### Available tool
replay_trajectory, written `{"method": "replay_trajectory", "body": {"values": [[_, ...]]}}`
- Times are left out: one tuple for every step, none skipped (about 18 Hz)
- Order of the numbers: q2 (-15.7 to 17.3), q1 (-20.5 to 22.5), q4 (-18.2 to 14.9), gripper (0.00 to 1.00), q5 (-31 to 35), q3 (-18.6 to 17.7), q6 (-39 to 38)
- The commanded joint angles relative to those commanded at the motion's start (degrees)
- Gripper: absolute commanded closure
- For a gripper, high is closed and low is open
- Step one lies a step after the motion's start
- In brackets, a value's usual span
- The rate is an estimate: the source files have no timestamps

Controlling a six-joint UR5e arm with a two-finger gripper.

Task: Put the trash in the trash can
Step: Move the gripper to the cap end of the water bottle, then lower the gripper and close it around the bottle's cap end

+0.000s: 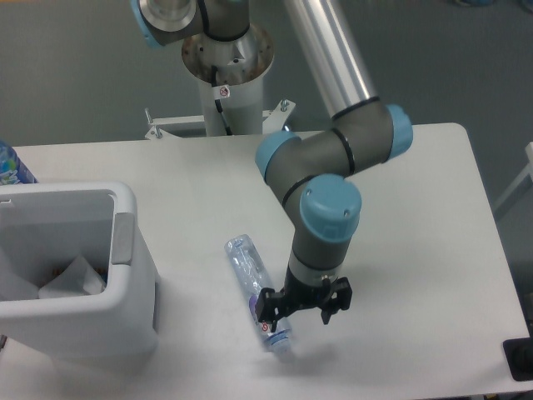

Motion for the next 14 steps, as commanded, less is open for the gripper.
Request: {"method": "replay_trajectory", "body": {"values": [[-0.61,-0.18,0.00,0.00,0.35,0.09,0.00],[-1.23,-0.70,0.09,0.00,0.96,0.35,0.00],[-1.76,-1.31,0.09,0.00,1.58,0.79,-0.09],[-2.63,-1.67,0.26,0.00,2.10,1.40,-0.17],[-3.16,-1.93,0.26,0.00,2.37,2.02,-0.52],[-3.69,-1.94,0.26,0.00,2.37,2.37,-1.05],[-4.13,-2.02,0.26,0.00,2.46,2.81,-1.40],[-4.66,-2.55,0.26,0.00,2.72,3.33,-1.41],[-4.84,-2.72,0.26,0.00,3.59,3.43,-1.58],[-4.93,-2.81,0.26,0.00,4.39,3.25,-1.58],[-5.10,-2.90,0.26,0.00,4.66,3.43,-1.58],[-5.36,-2.99,0.26,0.00,4.75,3.60,-1.67],[-5.45,-2.99,0.26,0.00,4.75,3.60,-1.76],[-5.63,-2.99,0.35,0.00,4.75,3.69,-2.10]]}}
